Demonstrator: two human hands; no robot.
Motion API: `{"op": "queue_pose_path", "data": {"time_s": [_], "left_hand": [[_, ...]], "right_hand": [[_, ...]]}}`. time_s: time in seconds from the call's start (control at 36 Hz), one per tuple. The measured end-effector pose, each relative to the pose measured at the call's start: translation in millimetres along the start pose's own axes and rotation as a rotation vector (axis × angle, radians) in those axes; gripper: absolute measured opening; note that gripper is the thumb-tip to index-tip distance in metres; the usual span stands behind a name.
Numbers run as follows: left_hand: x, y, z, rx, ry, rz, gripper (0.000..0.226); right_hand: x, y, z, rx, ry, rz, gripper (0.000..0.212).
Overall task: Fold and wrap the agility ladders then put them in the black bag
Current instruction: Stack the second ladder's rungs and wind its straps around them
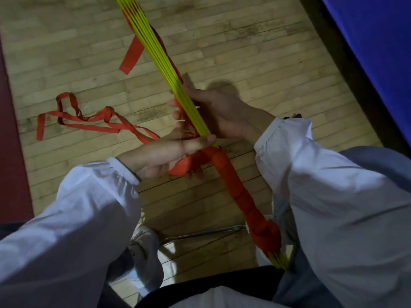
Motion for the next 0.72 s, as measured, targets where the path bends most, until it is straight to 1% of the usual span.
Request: {"op": "queue_pose_path", "data": {"time_s": [0.08, 0.17, 0.25, 0.36, 0.44, 0.61, 0.67, 0.72], "left_hand": [[0.9, 0.3, -0.7, -0.02, -0.032, 0.017, 0.039], [2.2, -1.4, -2.0, -0.049, -0.052, 0.014, 0.045], [2.9, -4.7, -1.4, 0.003, -0.113, 0.026, 0.04], [3.6, -11.6, 0.0, 0.054, -0.191, 0.003, 0.029], [2.7, -12.6, -1.9, 0.039, -0.178, -0.01, 0.023], [3.6, -13.1, -3.3, 0.04, -0.148, -0.032, 0.026], [3.8, -13.0, -2.7, 0.035, -0.143, -0.05, 0.02], [3.8, -12.4, -2.3, 0.032, -0.131, -0.073, 0.018]], "right_hand": [[1.6, -0.9, -1.0, -0.045, -0.026, -0.036, 0.039], [3.2, -1.1, -0.1, -0.049, -0.034, -0.035, 0.038], [2.3, -1.8, 1.1, -0.05, -0.042, -0.024, 0.036], [1.7, -6.2, 2.0, -0.131, -0.037, -0.015, 0.034], [3.1, -8.6, 2.5, -0.182, -0.031, -0.034, 0.033], [9.9, -11.9, -2.7, -0.294, -0.06, -0.064, 0.039], [12.5, -14.2, -2.8, -0.32, -0.085, -0.082, 0.037], [14.7, -15.4, -3.6, -0.348, -0.115, -0.084, 0.028]]}}
Point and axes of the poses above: each hand's wrist, its own x-axis towards the middle knuckle, its own y-axis out of the palm, z = x × y, the point moved 2 cm from there along x, towards the middle knuckle, and after that the axes turned 5 degrees about -y, right-handed, at the moved point
